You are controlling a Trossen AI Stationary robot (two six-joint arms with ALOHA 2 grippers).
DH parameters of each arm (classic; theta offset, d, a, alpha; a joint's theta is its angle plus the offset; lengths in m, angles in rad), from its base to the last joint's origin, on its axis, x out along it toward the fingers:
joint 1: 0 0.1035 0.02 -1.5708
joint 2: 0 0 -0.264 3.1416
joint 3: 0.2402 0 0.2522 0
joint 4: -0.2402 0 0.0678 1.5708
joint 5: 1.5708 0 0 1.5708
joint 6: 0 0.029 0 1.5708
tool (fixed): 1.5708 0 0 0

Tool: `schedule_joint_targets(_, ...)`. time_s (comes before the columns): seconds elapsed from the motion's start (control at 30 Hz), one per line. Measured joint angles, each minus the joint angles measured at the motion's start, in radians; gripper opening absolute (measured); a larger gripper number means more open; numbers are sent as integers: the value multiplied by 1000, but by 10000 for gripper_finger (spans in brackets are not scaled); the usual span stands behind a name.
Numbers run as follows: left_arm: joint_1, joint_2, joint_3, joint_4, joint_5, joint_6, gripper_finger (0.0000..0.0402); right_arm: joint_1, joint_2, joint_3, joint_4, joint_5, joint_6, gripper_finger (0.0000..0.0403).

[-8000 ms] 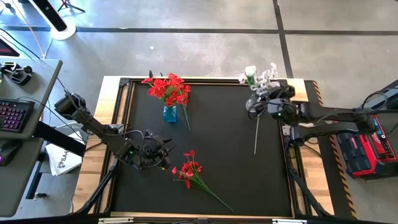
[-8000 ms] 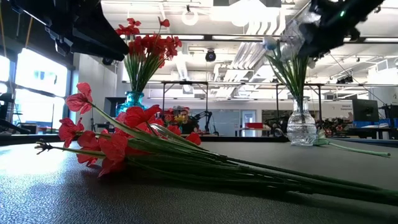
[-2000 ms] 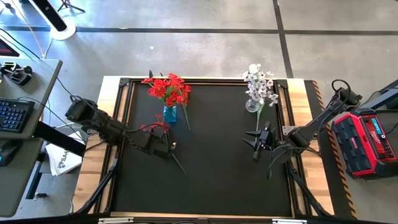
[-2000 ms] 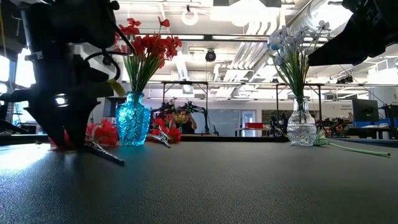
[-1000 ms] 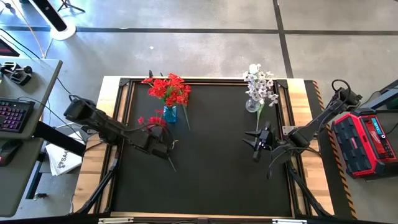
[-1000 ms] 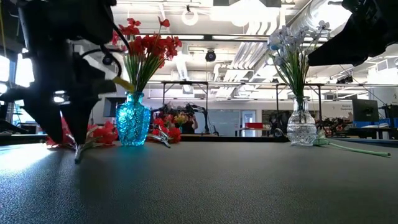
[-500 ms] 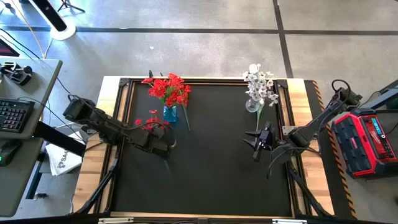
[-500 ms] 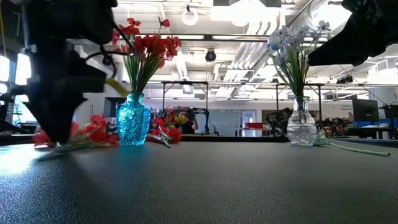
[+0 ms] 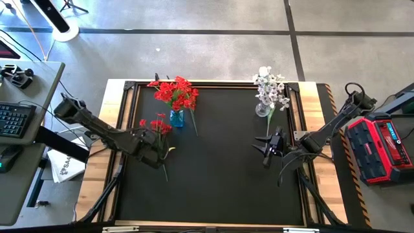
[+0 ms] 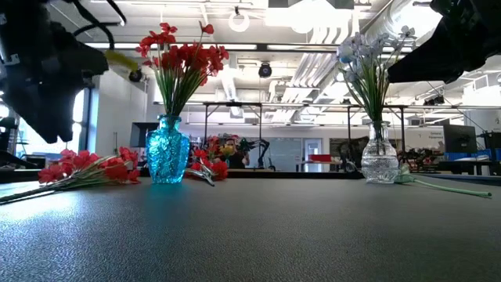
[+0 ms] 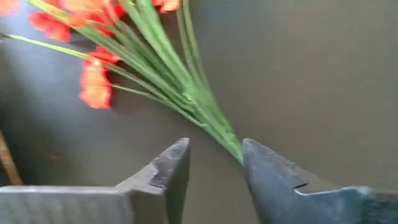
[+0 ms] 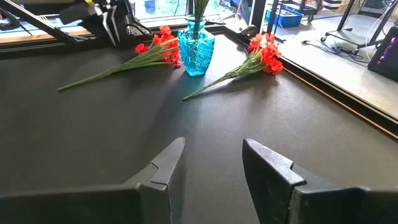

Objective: Sort flowers into vase by color
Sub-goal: Put the bottom red flowers into the blue vase

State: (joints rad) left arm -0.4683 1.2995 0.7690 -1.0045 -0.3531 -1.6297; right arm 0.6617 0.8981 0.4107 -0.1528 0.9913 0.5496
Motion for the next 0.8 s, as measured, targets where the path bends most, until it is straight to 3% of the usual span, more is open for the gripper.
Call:
schedule_joint_targets(0.17, -34, 77, -3, 38, -29, -91, 200, 0, 0, 0, -2, 0, 0, 130)
schedule_joint_targets(0.3, -16, 164, -4, 42, -29, -120, 217, 0, 0, 0, -4, 0, -4, 130)
schedule_joint_targets(0.57, 71, 263, -4, 100, 78, -2, 183, 0, 0, 0, -8, 0, -6, 130)
schedule_joint_targets(0.8, 128, 279, -3, 136, 145, 108, 145, 0, 0, 0, -8, 1, -6, 130)
